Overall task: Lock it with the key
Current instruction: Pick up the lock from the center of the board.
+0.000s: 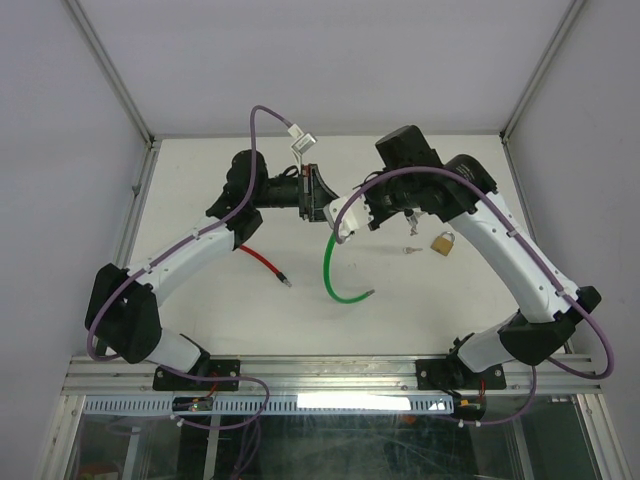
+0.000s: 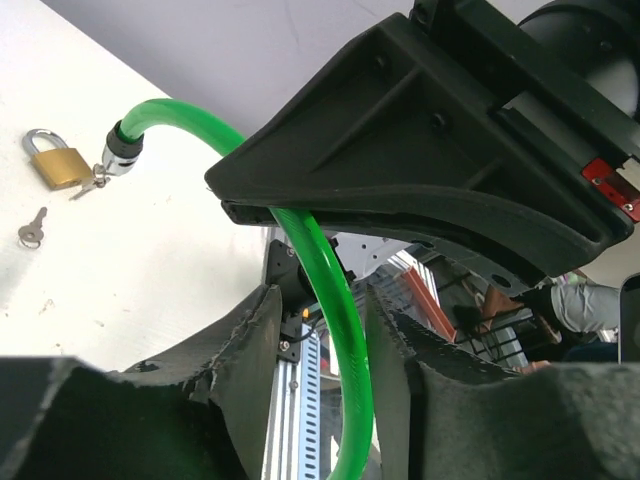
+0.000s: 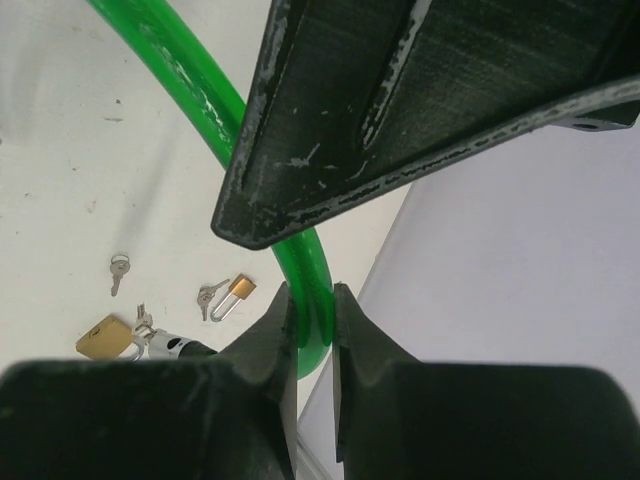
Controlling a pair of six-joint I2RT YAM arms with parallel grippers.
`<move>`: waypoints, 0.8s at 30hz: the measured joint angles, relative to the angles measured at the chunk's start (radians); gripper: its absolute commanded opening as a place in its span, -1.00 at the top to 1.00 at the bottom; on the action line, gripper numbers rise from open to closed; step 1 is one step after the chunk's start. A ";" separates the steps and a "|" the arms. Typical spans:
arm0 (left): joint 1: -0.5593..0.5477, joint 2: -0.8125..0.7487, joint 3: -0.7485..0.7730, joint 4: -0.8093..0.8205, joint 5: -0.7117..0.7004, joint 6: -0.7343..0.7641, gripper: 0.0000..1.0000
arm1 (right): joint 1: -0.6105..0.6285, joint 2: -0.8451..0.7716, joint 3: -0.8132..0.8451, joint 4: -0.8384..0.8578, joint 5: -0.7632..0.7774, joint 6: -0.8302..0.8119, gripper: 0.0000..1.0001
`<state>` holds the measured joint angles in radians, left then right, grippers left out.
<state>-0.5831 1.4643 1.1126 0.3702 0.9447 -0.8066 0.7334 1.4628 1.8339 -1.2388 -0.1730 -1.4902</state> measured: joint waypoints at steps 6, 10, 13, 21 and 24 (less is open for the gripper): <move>0.000 0.004 0.016 -0.042 0.006 0.023 0.37 | 0.004 0.000 0.000 0.000 0.000 0.000 1.00; -0.001 0.004 0.025 -0.053 0.019 0.034 0.72 | 0.004 0.000 -0.007 0.001 0.003 0.000 1.00; -0.005 0.006 0.026 -0.069 0.025 0.040 1.00 | 0.004 -0.001 -0.011 -0.001 0.008 0.003 0.96; -0.005 0.007 0.021 -0.079 0.024 0.066 1.00 | 0.004 -0.008 -0.028 0.006 0.011 0.053 0.28; -0.007 -0.012 -0.018 -0.055 0.024 0.083 1.00 | 0.004 -0.035 -0.061 0.044 -0.019 0.107 -0.05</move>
<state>-0.5900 1.4521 1.0950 0.3149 0.9688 -0.7235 0.7372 1.4281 1.7729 -1.1946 -0.1921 -1.3830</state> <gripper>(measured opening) 0.069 0.390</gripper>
